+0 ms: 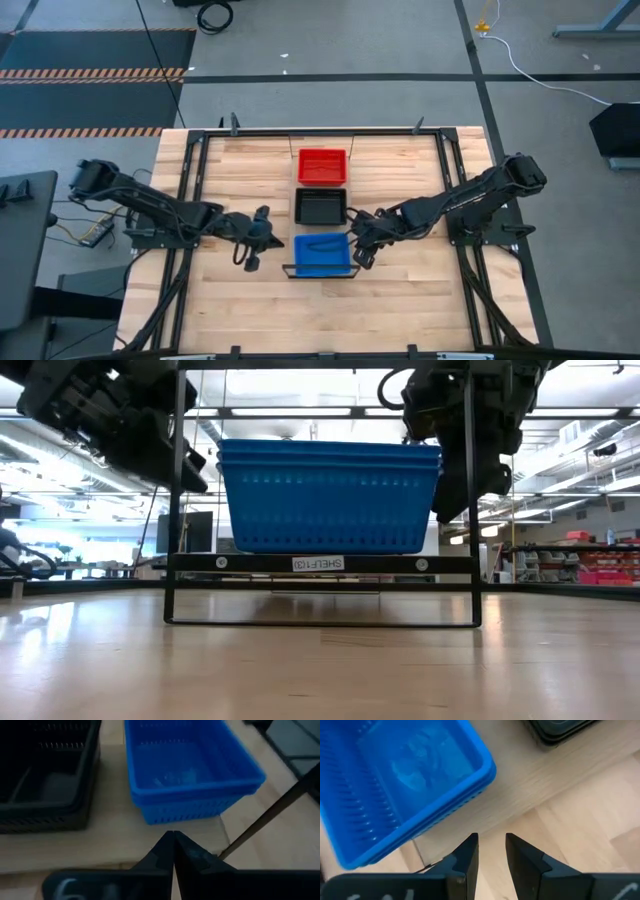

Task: Stack baskets on shelf by color
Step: Adjust the bins on the shelf

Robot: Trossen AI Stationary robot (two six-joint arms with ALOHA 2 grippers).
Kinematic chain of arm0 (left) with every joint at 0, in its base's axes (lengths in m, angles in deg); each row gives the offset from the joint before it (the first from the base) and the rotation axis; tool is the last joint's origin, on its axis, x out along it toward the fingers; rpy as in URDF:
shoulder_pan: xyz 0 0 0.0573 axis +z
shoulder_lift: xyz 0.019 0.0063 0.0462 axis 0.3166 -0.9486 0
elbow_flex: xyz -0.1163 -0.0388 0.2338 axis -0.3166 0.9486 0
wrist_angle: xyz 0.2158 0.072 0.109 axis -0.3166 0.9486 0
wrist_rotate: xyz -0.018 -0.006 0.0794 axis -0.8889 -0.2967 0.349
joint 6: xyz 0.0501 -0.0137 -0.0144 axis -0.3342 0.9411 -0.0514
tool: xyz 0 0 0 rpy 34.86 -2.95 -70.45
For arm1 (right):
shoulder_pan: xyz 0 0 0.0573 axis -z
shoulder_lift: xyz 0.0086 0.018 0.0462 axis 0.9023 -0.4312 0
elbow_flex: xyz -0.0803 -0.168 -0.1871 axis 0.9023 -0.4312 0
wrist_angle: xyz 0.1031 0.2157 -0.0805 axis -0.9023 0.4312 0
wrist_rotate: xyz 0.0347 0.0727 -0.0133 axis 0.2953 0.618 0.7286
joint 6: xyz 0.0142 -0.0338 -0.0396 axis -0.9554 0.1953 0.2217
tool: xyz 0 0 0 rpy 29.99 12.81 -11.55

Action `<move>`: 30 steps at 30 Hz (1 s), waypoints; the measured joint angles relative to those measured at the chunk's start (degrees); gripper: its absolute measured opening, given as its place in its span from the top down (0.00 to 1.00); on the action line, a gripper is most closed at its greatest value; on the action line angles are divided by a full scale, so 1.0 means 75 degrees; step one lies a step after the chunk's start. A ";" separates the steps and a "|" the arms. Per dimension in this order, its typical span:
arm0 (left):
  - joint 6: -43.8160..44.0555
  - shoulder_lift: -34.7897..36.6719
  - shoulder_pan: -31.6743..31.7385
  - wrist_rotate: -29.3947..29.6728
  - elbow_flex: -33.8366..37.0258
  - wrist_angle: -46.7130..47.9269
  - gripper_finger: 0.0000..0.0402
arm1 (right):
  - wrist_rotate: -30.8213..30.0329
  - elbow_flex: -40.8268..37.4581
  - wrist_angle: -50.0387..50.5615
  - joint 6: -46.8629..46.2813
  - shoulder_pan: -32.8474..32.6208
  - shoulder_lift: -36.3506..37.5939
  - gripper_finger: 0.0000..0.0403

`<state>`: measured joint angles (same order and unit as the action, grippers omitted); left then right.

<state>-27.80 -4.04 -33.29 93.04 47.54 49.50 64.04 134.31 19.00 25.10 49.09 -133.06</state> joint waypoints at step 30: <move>-0.0082 -0.1418 0.0003 0.0430 0.0009 -0.1712 0.98 | 0.0091 0.0000 -0.0098 0.0089 -0.0100 0.0000 0.74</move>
<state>-28.42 -14.67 -33.26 96.27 47.61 36.66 64.73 134.31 18.26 25.77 48.34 -133.06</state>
